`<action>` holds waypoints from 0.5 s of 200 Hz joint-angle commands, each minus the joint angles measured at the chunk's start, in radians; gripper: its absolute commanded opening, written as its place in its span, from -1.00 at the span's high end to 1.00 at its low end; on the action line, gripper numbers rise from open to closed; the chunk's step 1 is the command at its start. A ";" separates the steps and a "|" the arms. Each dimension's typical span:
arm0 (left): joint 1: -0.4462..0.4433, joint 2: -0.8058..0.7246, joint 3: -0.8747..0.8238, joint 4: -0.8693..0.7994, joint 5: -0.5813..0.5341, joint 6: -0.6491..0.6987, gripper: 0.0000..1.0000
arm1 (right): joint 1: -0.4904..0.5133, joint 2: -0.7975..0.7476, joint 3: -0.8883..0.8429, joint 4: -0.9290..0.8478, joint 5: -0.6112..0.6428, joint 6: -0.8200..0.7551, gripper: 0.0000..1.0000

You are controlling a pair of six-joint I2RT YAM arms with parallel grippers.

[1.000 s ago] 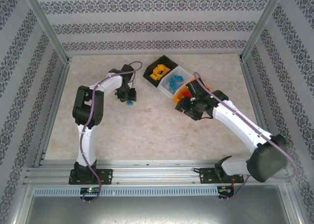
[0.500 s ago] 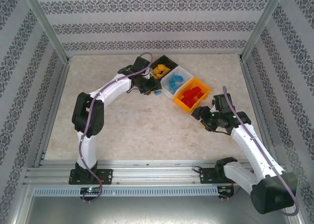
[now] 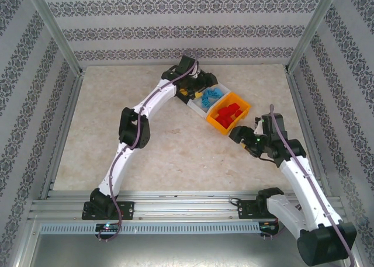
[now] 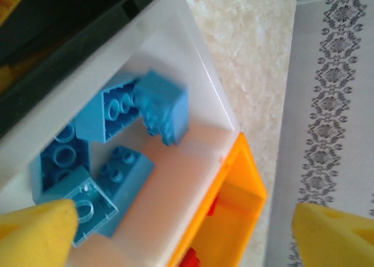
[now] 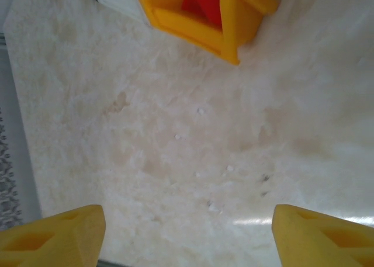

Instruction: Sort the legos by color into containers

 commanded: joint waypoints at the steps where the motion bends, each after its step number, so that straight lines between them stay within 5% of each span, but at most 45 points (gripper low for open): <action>1: -0.010 -0.084 0.014 -0.183 -0.032 0.099 -1.00 | -0.016 -0.051 -0.014 0.081 0.164 -0.127 -0.53; 27: -0.010 -0.251 -0.144 -0.306 -0.190 0.294 -1.00 | -0.046 -0.110 -0.144 0.335 0.341 -0.295 -0.47; 48: -0.001 -0.465 -0.433 -0.234 -0.307 0.398 -1.00 | -0.105 -0.094 -0.270 0.628 0.393 -0.463 -0.47; 100: 0.156 -0.966 -1.186 0.064 -0.548 0.343 -1.00 | -0.207 0.279 -0.346 1.091 0.325 -0.632 -0.44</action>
